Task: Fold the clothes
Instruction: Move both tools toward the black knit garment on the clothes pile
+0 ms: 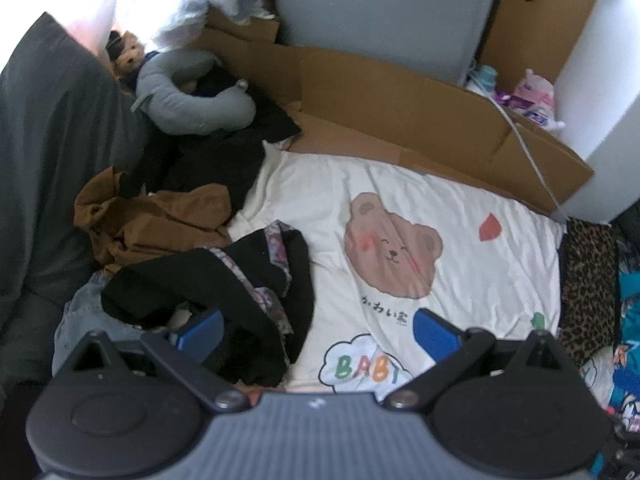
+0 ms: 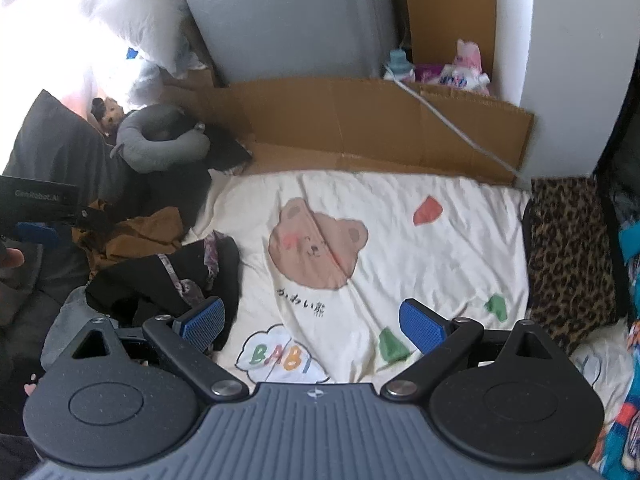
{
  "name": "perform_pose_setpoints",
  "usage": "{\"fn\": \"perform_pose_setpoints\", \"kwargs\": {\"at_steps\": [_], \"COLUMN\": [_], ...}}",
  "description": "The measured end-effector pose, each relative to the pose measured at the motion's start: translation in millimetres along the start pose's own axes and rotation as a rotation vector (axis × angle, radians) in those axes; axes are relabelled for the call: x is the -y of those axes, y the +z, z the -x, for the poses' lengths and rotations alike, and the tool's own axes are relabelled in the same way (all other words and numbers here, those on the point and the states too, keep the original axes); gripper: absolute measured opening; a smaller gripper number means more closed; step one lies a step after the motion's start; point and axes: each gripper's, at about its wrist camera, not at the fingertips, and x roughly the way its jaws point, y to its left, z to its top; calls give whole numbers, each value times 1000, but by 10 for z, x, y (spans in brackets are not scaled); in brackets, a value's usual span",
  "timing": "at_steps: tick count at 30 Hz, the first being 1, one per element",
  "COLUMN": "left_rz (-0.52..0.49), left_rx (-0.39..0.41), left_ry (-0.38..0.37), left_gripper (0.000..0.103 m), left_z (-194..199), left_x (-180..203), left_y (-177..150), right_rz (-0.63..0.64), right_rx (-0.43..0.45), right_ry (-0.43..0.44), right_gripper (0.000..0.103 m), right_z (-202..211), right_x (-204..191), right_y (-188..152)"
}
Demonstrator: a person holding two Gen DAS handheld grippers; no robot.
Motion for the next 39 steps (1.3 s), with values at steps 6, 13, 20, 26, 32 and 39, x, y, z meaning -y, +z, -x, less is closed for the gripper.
{"fn": "perform_pose_setpoints", "kwargs": {"at_steps": [6, 13, 20, 26, 32, 39], "left_rz": [-26, -42, -13, 67, 164, 208], "left_rx": [10, 23, 36, 62, 63, 115], "left_ry": [22, -9, -57, -103, -124, -147], "left_gripper": [102, 101, 100, 96, 93, 93], "left_z": [-195, -394, -775, -1168, -1635, -1874], "left_x": [-153, -347, -670, -1024, -1299, -1513], "left_y": [-8, 56, -14, -134, -315, -607], "right_rz": [37, 77, 4, -85, -122, -78], "right_rx": [22, 40, 50, 66, 2, -90], "right_ry": [32, 39, 77, 121, 181, 223], "right_gripper": [97, 97, 95, 91, 86, 77], "right_z": [-103, -374, -782, -1204, -1753, -2328], "right_x": [-110, -136, -187, -261, -422, -641], "right_y": [-28, -189, -379, -593, -843, -1137]}}
